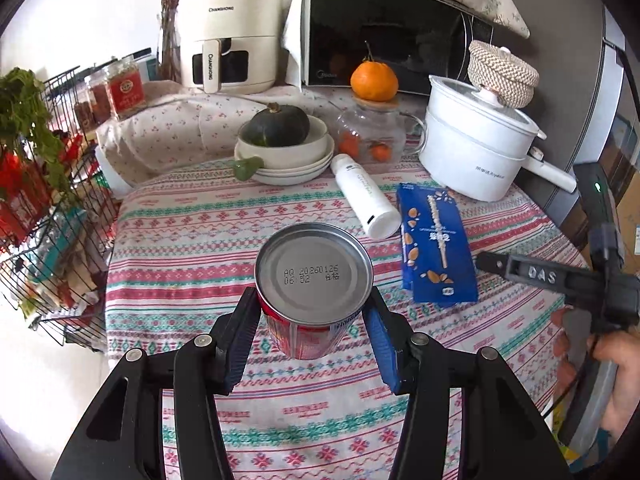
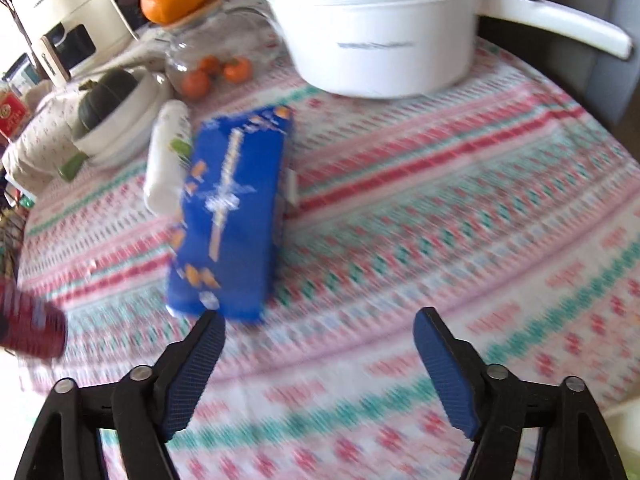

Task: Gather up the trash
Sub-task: 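Grasp the red can with the left tool while the right tool reaches the blue biscuit box, then hold the red can in the left tool while the right tool grasps the blue biscuit box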

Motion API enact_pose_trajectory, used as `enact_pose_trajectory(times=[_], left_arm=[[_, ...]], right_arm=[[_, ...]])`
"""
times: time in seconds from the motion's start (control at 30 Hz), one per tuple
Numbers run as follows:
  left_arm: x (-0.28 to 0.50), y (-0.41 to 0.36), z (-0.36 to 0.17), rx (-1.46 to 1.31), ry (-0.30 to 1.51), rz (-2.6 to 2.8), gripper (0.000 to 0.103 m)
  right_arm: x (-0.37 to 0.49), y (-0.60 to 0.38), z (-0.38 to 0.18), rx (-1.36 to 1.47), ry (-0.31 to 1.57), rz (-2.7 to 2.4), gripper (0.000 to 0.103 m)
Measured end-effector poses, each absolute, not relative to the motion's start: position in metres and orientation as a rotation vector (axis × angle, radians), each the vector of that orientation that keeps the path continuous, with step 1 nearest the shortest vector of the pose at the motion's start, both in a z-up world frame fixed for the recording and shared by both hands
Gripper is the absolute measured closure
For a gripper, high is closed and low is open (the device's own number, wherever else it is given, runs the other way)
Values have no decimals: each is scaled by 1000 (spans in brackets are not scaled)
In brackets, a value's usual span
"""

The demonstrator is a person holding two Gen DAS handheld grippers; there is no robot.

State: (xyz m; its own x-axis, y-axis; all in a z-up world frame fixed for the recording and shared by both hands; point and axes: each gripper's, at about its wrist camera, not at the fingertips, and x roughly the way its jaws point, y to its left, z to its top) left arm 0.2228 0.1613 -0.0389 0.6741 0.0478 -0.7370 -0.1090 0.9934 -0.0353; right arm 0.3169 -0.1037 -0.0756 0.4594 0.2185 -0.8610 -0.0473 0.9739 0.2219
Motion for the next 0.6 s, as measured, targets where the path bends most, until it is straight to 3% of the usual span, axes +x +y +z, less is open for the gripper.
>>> enact_pose_trajectory(times=[0.17, 0.6], left_arm=[[213, 180, -48, -82, 863, 91, 48], [214, 194, -55, -128, 893, 88, 48]], right_arm=[[346, -49, -90, 173, 1057, 210, 10], [374, 10, -128, -86, 1023, 55, 7]])
